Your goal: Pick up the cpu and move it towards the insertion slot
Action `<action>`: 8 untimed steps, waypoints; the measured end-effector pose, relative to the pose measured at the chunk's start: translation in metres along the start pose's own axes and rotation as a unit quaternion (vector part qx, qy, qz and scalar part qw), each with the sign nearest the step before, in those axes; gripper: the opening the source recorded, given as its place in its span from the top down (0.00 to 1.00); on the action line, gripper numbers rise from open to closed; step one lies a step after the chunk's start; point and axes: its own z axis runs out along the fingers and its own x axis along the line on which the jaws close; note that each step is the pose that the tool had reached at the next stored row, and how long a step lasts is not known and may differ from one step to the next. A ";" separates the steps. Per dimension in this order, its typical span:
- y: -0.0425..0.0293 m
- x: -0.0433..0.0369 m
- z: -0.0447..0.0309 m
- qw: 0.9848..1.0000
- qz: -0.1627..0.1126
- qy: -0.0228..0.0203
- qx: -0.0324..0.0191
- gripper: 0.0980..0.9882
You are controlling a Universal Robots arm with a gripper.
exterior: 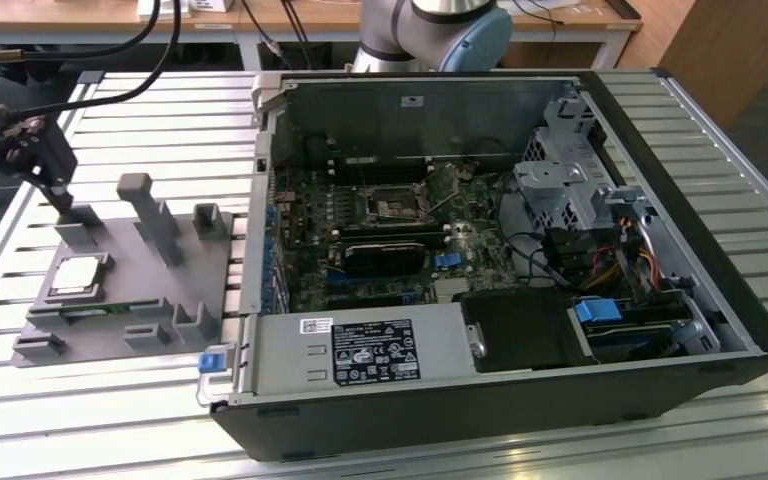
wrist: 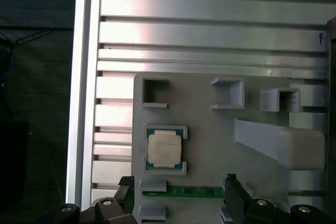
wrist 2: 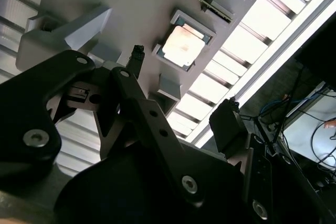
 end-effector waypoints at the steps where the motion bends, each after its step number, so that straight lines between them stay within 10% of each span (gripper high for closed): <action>1: -0.0003 0.0000 0.0006 1.000 0.000 0.000 0.000 0.24; 8: -0.0007 0.0000 0.0072 1.000 0.000 0.000 0.000 0.24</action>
